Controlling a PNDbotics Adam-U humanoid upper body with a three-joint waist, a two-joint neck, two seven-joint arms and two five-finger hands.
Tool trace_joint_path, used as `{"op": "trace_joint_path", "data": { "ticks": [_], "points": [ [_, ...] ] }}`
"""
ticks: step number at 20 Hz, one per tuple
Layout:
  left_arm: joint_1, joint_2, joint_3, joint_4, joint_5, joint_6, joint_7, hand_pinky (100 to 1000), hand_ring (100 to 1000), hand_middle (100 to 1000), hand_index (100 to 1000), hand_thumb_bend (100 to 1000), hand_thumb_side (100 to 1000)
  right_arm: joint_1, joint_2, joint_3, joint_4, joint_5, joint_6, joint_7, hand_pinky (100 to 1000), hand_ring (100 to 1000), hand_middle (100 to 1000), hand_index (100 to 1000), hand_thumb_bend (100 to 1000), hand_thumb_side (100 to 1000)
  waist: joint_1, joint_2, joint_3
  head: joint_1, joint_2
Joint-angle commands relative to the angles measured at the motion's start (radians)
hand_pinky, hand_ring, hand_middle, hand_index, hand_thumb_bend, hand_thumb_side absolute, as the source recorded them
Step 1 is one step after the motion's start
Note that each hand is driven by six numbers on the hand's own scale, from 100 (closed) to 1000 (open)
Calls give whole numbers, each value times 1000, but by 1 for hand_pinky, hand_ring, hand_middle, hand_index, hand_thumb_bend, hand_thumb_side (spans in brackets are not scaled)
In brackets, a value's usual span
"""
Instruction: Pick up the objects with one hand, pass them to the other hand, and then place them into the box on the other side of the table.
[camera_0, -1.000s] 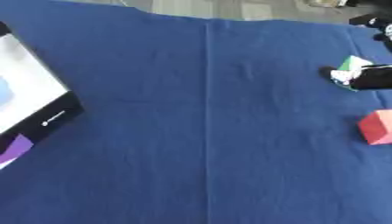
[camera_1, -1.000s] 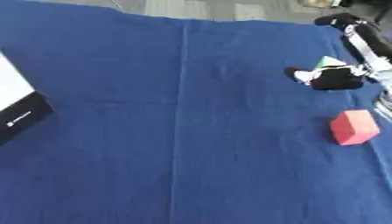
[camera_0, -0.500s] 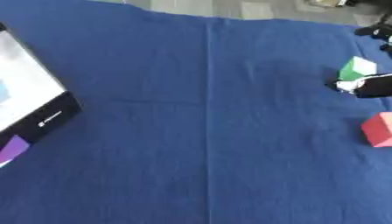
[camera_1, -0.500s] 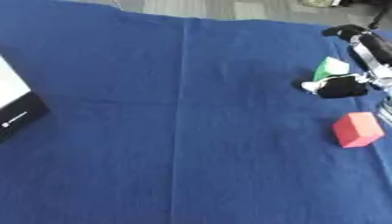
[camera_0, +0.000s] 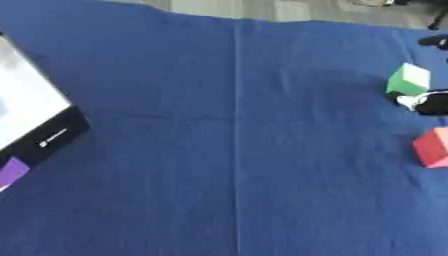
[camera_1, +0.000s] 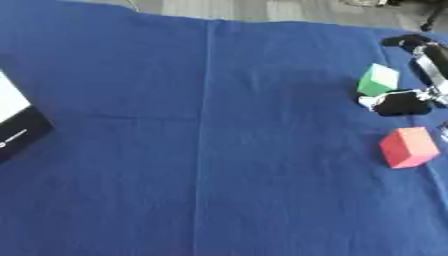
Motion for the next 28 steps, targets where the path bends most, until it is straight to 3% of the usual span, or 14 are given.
{"op": "trace_joint_path", "data": {
  "ticks": [1,17,28],
  "points": [
    [-1,36,22,-16,-3,0,3,901,636,596,736,100,646,8,-18,-28,6,-5,2,-21,869,953,906,898,537,229,8,-15,2,-9,-17],
    [21,35,26,-37,-2,6,13,903,638,598,736,100,649,46,5,-68,54,-57,-3,-122,851,958,910,894,504,184,18,5,28,-33,-38],
    [32,36,31,-40,-4,5,13,907,643,601,736,100,659,71,30,-84,62,-49,4,-127,857,954,907,887,441,126,16,23,38,-44,-54]
  ]
}}
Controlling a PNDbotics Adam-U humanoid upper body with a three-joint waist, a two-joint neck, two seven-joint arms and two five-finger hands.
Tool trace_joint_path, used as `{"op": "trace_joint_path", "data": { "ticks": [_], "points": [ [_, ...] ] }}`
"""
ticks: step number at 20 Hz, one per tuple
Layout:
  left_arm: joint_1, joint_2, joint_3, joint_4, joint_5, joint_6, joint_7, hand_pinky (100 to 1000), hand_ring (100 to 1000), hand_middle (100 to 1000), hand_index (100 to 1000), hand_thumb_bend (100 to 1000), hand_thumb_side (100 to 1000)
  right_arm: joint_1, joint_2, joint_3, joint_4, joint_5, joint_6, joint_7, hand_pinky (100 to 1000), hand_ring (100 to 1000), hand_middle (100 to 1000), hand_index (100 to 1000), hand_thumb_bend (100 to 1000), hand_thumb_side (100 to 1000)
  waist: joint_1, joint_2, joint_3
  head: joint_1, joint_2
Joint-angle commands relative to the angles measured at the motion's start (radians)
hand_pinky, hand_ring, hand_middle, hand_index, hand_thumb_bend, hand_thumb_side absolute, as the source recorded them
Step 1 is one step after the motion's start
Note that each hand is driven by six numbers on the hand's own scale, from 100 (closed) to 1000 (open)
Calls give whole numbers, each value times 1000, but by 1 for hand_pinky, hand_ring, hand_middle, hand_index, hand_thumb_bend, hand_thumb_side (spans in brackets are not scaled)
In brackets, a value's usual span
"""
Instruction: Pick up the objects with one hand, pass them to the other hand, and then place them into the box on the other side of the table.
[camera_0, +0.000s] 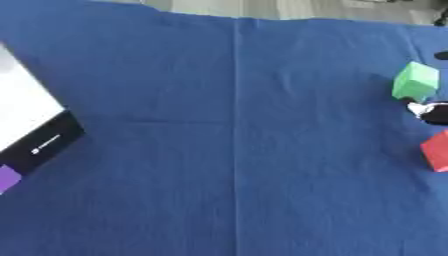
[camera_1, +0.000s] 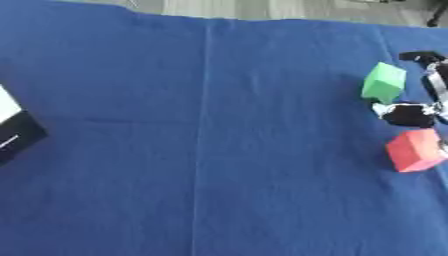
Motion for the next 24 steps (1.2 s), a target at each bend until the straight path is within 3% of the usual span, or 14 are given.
{"op": "trace_joint_path", "data": {
  "ticks": [1,24],
  "points": [
    [-2,36,19,-16,-3,-3,3,907,643,601,736,100,659,5,-15,-25,0,10,9,-6,856,954,907,887,440,125,5,-15,1,-7,-18],
    [23,39,27,-21,-6,-3,10,908,647,604,736,100,664,35,8,-56,-3,-3,17,-85,850,954,912,883,416,100,15,12,15,-34,-36]
  ]
}}
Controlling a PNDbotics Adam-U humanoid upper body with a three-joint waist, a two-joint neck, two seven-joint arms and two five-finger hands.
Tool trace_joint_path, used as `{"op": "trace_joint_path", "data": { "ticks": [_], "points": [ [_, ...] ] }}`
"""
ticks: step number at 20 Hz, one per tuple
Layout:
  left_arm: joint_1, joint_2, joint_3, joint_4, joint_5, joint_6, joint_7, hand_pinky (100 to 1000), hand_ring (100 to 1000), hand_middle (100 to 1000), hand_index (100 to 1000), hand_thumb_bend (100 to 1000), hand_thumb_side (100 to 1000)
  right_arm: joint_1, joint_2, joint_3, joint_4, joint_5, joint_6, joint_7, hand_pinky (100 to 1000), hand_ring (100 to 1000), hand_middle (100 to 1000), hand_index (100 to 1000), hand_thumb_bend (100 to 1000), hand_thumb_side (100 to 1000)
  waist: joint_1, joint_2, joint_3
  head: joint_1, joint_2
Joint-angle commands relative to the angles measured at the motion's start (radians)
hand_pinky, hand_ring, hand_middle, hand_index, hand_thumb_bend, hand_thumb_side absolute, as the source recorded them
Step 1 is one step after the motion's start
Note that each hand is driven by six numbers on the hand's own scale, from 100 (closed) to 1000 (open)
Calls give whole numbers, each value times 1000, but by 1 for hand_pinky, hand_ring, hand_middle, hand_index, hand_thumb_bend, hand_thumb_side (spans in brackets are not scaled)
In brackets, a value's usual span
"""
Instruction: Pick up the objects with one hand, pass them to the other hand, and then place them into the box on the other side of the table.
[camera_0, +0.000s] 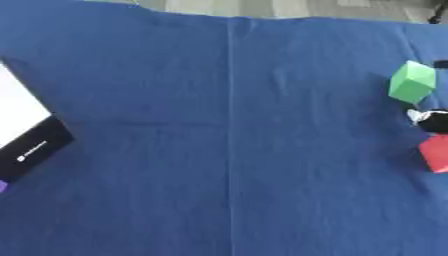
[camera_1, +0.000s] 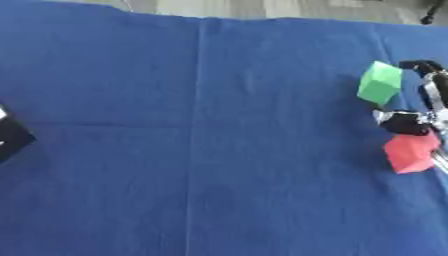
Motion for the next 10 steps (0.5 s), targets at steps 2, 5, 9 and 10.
{"op": "trace_joint_path", "data": {
  "ticks": [2,5,9,10],
  "points": [
    [1,39,22,-15,-2,-1,7,908,648,604,735,100,664,6,-14,-21,-2,-5,1,-16,848,955,913,883,417,100,7,-14,0,-7,-15],
    [2,39,22,-16,-3,-1,7,908,648,604,735,100,665,5,-13,-23,-1,-7,-2,-24,844,956,915,883,417,100,9,-9,0,-7,-16],
    [2,37,22,-17,-3,-1,8,908,648,604,734,100,666,3,-14,-25,-1,-10,-5,-36,846,956,916,883,415,100,11,-4,-1,-12,-20],
    [1,37,21,-17,-3,-2,8,908,648,604,734,100,666,4,-15,-26,0,-9,-5,-39,846,956,916,883,415,100,11,-3,-1,-13,-21]
  ]
}}
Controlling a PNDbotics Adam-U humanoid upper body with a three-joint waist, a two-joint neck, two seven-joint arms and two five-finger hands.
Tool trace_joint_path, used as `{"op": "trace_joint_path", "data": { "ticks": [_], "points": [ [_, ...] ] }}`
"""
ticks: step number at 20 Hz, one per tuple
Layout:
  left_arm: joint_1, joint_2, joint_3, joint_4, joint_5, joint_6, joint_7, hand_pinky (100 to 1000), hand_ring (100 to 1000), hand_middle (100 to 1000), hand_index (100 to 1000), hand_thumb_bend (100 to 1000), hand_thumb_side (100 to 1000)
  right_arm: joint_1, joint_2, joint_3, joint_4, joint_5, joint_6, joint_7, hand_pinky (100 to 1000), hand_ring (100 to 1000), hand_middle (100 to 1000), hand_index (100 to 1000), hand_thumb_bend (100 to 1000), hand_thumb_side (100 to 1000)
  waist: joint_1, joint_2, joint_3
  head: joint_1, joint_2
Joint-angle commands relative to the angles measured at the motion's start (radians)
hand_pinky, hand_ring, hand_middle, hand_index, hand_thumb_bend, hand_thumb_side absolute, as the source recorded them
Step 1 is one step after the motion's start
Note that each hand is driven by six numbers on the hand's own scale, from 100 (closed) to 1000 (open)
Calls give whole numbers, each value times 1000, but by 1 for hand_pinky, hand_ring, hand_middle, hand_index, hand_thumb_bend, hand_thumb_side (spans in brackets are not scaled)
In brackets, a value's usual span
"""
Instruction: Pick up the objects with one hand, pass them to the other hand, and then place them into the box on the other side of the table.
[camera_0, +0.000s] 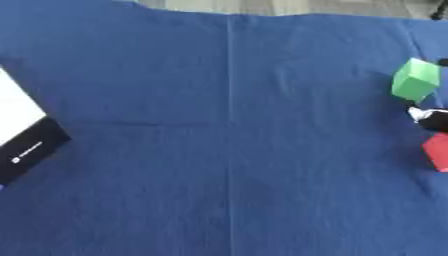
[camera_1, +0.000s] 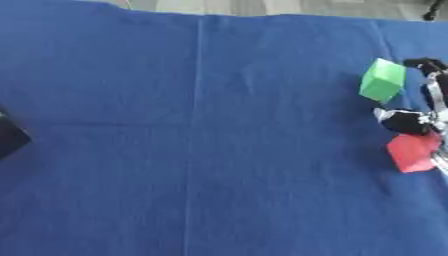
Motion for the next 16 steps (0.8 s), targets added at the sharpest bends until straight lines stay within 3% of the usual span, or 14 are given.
{"op": "trace_joint_path", "data": {
  "ticks": [1,10,16],
  "points": [
    [-7,37,16,-17,-2,-4,4,908,648,604,734,100,664,1,-15,-15,1,-2,3,-13,846,956,916,882,412,100,7,-15,1,-7,-21],
    [0,37,18,-17,-2,-7,7,910,649,605,734,100,670,-4,-13,-3,0,-2,11,-21,848,946,901,865,379,100,4,-15,6,-15,-26],
    [2,37,21,-17,0,-8,8,911,649,605,734,100,676,-3,-12,0,0,3,21,-7,854,942,896,861,364,100,-1,-16,17,-12,-47]
  ]
}}
